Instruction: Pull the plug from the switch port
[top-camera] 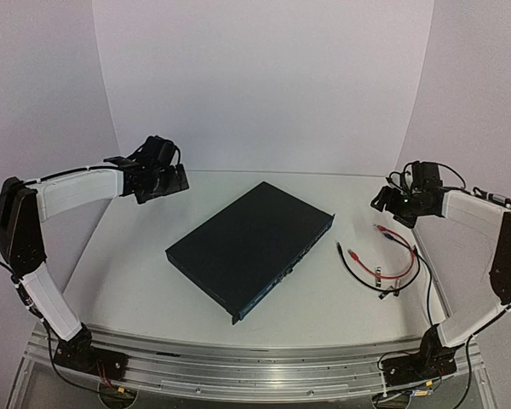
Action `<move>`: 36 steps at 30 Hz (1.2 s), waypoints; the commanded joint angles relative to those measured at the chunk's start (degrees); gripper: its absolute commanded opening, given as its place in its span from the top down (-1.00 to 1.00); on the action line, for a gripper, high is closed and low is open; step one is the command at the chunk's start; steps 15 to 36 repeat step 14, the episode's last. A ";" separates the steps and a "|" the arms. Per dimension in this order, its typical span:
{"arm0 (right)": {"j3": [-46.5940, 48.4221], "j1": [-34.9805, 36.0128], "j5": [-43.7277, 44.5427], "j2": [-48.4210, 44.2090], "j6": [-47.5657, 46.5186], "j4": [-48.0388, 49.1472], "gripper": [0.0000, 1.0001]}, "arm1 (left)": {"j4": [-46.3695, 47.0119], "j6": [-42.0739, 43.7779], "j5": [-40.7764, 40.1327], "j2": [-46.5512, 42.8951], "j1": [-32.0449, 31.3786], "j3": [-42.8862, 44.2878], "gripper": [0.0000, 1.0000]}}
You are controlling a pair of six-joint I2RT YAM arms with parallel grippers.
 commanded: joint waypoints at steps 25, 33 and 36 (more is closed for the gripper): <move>-1.74 -0.31 11.84 -3.73 -2.78 -5.60 -0.78 | 3.89 -6.41 -2.34 -14.19 3.42 -18.47 -0.99; -1.74 -0.31 11.84 -3.73 -2.78 -5.60 -0.78 | 3.89 -6.41 -2.34 -14.19 3.42 -18.47 -0.99; -1.74 -0.31 11.84 -3.73 -2.78 -5.60 -0.78 | 3.89 -6.41 -2.34 -14.19 3.42 -18.47 -0.99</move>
